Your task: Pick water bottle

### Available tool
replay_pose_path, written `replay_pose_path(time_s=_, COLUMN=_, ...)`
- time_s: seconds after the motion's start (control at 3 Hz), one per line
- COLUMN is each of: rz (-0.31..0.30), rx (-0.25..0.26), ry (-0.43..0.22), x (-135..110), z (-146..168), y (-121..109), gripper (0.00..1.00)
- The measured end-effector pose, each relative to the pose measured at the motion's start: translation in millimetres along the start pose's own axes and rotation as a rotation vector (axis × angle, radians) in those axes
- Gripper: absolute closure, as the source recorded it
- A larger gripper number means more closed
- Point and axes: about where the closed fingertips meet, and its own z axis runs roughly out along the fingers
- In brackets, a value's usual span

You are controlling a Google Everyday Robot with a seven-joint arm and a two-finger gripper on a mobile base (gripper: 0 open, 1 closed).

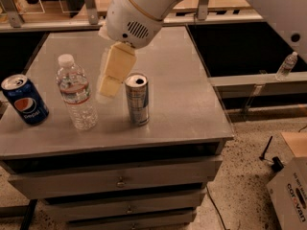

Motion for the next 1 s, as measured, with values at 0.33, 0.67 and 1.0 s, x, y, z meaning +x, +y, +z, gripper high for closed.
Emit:
replay_pose_path(time_s=0.33, rz=0.033, rx=-0.051, ry=-0.014, x=-13, z=26, y=-2, gripper=0.00)
replay_pose_path(time_s=0.67, rz=0.066, rx=-0.089, ry=-0.030, x=-20, z=48, y=-1, gripper=0.00)
replay_pose_path(time_s=1.0, rz=0.089, rx=-0.109, ry=-0.056, x=-26, z=62, y=0, gripper=0.17)
